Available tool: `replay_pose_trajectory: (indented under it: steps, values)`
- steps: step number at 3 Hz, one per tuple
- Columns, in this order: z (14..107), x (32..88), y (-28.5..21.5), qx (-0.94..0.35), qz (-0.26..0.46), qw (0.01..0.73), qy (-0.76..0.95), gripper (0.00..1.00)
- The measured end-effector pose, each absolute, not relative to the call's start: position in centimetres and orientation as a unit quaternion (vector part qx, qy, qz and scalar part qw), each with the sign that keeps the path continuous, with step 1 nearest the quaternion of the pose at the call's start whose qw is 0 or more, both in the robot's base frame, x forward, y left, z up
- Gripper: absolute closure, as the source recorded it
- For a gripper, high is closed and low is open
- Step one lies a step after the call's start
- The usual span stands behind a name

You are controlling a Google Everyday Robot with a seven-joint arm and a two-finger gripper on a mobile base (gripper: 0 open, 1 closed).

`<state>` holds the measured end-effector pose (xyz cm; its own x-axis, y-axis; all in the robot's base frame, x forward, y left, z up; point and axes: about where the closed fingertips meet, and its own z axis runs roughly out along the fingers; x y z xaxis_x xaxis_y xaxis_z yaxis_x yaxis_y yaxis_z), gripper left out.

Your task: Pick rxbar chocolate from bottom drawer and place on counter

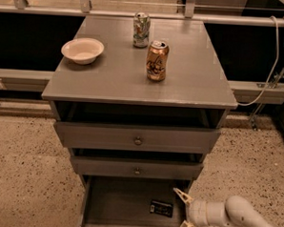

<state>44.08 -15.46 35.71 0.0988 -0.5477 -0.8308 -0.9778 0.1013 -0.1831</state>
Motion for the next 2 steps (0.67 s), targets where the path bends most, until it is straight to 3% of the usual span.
replay_pose_trajectory:
  steps: [1,2]
  values:
    - [32.4,45.0,-14.7,-0.607,0.230,0.420,0.635,0.00]
    - [28.8,46.6,-12.1,-0.580,0.251,0.450,0.631,0.00]
